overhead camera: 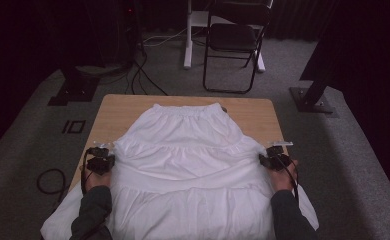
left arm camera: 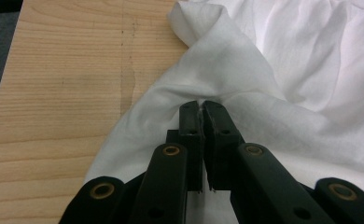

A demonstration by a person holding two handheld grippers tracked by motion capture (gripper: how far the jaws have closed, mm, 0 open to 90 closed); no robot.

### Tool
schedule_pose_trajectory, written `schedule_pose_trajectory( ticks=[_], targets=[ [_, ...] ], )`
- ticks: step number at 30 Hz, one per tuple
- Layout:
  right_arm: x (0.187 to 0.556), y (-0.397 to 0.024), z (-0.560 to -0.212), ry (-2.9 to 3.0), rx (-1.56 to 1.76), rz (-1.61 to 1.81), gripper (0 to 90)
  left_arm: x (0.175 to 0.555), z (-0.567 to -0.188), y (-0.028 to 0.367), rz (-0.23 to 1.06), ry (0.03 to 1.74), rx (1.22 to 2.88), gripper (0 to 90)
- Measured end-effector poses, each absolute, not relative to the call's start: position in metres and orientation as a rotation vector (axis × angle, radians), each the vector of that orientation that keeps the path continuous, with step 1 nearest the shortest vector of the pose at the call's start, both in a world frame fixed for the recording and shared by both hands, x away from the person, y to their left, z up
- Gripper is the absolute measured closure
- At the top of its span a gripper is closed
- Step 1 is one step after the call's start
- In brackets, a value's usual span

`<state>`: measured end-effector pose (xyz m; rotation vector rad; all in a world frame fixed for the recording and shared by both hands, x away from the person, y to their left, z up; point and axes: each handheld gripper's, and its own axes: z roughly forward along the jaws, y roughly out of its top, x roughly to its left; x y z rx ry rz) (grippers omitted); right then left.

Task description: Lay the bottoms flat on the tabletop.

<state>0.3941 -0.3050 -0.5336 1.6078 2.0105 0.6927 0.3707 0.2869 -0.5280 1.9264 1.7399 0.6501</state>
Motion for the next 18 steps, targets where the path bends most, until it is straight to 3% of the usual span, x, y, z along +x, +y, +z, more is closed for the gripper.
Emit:
schedule_pose_trajectory(
  ticks=[18],
  targets=[
    [0.407,-0.311,-0.533,1.973,1.653,0.680,55.0,0.398,-0.526,0.280,0.623,1.727,1.952,86.3]
  ],
)
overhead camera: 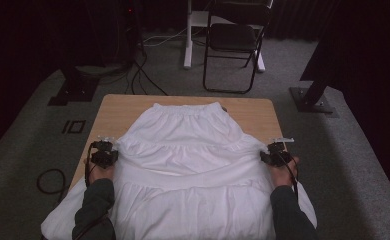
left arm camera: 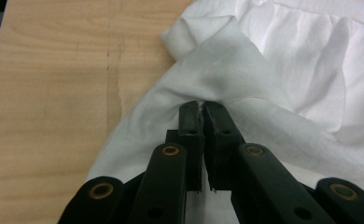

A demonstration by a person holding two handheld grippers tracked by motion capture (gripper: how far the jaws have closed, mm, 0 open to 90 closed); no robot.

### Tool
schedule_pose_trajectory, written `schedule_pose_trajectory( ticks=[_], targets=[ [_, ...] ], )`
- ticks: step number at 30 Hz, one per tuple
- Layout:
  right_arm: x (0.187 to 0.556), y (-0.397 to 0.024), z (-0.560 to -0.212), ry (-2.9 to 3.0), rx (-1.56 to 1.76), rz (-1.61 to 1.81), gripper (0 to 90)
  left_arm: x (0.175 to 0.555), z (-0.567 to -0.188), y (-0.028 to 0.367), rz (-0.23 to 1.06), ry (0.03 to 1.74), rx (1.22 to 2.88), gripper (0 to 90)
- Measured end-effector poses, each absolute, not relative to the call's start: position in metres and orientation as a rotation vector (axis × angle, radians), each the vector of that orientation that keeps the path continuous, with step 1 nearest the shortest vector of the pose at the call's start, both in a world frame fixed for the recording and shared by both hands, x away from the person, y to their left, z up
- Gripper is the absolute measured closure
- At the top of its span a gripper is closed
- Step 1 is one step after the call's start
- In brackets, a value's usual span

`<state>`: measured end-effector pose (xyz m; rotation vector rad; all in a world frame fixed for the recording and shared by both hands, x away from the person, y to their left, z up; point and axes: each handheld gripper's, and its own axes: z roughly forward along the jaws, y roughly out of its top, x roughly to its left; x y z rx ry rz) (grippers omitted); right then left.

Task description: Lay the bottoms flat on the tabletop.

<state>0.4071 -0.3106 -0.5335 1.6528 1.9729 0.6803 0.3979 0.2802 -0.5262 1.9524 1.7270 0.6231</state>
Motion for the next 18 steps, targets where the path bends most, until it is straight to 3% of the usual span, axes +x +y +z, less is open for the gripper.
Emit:
schedule_pose_trajectory(
  ticks=[18],
  targets=[
    [0.437,-0.314,-0.533,1.907,1.701,0.655,58.0,0.436,-0.527,0.272,0.616,1.704,1.944,85.0]
  ],
)
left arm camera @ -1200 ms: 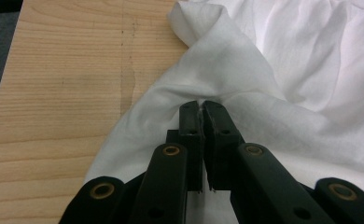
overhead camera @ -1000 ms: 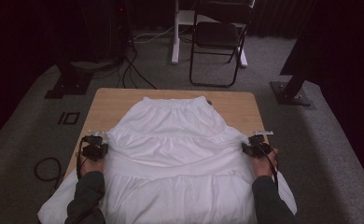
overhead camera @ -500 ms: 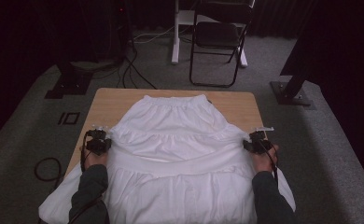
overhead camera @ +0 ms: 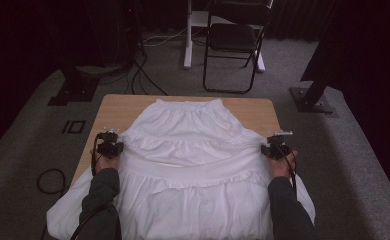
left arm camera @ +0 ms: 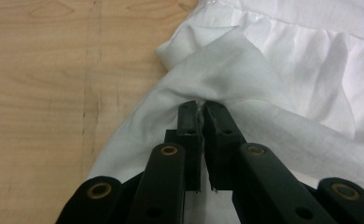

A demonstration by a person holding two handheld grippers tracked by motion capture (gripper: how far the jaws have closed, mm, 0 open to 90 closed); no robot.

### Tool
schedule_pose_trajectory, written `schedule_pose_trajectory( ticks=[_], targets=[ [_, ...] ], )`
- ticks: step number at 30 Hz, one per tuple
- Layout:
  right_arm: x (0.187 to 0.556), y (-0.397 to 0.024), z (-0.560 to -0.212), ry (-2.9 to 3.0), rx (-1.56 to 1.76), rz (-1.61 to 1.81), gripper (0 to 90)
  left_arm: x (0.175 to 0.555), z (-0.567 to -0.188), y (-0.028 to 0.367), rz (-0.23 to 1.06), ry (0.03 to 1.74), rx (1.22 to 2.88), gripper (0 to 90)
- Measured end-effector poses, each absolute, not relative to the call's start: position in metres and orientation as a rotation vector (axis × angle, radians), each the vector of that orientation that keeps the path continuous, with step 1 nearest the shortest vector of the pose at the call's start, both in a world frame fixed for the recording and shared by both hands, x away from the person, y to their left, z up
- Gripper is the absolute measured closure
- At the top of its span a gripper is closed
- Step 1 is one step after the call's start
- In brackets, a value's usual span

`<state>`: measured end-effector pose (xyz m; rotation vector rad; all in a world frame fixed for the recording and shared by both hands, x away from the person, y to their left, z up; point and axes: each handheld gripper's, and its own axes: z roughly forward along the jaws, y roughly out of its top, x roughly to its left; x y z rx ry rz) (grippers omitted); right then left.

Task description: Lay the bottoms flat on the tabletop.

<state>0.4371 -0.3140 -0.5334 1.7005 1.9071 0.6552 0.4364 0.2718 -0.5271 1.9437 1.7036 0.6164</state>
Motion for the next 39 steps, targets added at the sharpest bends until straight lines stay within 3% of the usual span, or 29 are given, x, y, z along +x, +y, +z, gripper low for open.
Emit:
schedule_pose_trajectory(
  ticks=[12,15,18,19,24,27,29,30,31,39],
  targets=[
    [0.454,-0.317,-0.533,1.885,1.737,0.651,61.5,0.441,-0.531,0.272,0.624,1.674,1.905,79.5],
    [0.442,-0.315,-0.532,1.932,1.692,0.639,68.4,0.426,-0.531,0.280,0.618,1.623,1.942,80.3],
    [0.439,-0.314,-0.532,1.944,1.681,0.632,69.9,0.417,-0.531,0.289,0.622,1.610,1.955,80.2],
    [0.423,-0.309,-0.531,1.994,1.625,0.609,72.3,0.414,-0.531,0.293,0.621,1.612,1.949,79.9],
    [0.404,-0.302,-0.528,2.078,1.615,0.634,72.7,0.402,-0.532,0.306,0.679,1.624,1.953,79.5],
    [0.400,-0.299,-0.522,2.155,1.600,0.657,63.9,0.401,-0.530,0.312,0.664,1.687,1.930,74.3],
    [0.400,-0.299,-0.522,2.155,1.600,0.657,63.9,0.401,-0.528,0.311,0.661,1.711,1.917,72.2],
    [0.400,-0.297,-0.520,2.143,1.565,0.688,61.0,0.398,-0.525,0.306,0.664,1.677,1.902,72.2],
    [0.404,-0.290,-0.513,2.075,1.541,0.732,55.2,0.396,-0.523,0.304,0.663,1.651,1.890,66.0],
    [0.431,-0.249,-0.516,2.118,1.394,0.816,44.2,0.368,-0.521,0.293,0.661,1.588,1.874,56.0]
  ],
)
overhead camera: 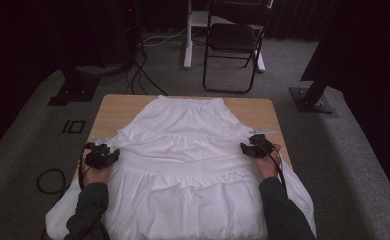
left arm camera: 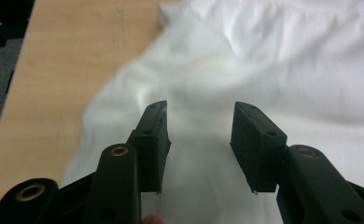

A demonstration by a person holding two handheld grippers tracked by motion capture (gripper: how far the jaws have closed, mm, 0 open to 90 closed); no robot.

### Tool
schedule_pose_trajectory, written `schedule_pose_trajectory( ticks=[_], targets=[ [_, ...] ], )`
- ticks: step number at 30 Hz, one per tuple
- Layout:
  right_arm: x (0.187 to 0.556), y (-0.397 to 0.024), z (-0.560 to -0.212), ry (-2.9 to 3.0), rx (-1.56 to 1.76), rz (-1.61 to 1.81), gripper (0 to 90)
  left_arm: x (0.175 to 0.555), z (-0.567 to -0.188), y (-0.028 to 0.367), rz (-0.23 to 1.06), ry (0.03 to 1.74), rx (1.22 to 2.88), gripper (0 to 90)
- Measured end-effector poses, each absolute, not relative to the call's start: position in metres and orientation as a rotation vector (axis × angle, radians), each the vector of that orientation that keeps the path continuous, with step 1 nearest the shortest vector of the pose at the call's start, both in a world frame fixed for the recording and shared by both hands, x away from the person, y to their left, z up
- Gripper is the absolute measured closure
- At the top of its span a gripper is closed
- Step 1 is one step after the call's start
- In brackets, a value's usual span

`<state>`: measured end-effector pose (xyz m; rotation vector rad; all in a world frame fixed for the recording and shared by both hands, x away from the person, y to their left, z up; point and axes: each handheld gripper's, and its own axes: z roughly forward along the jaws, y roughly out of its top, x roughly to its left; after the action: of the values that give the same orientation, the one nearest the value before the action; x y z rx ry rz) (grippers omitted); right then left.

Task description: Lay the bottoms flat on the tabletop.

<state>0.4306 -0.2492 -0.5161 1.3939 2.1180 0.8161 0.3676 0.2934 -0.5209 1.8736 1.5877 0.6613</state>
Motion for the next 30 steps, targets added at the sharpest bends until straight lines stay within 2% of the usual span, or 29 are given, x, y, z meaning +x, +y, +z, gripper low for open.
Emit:
schedule_pose_trajectory(
  ticks=[3,4,9,11,18,23,30],
  targets=[
    [0.437,-0.245,-0.526,2.158,1.385,0.754,45.2,0.354,-0.525,0.296,0.643,1.598,1.864,55.3],
    [0.444,-0.251,-0.535,2.159,1.452,0.798,46.1,0.339,-0.528,0.299,0.639,1.623,1.839,54.8],
    [0.455,-0.260,-0.535,2.106,1.545,0.807,47.0,0.308,-0.530,0.297,0.605,1.610,1.854,54.5],
    [0.455,-0.259,-0.528,2.136,1.560,0.738,44.7,0.299,-0.533,0.297,0.598,1.610,1.879,52.5],
    [0.386,-0.287,-0.513,2.083,1.511,0.751,39.2,0.282,-0.538,0.303,0.609,1.597,1.883,51.7],
    [0.336,-0.312,-0.525,2.041,1.553,0.752,37.9,0.263,-0.539,0.304,0.624,1.586,1.881,51.7],
    [0.285,-0.328,-0.541,2.010,1.613,0.787,37.7,0.254,-0.539,0.315,0.638,1.584,1.892,58.5]
  ],
)
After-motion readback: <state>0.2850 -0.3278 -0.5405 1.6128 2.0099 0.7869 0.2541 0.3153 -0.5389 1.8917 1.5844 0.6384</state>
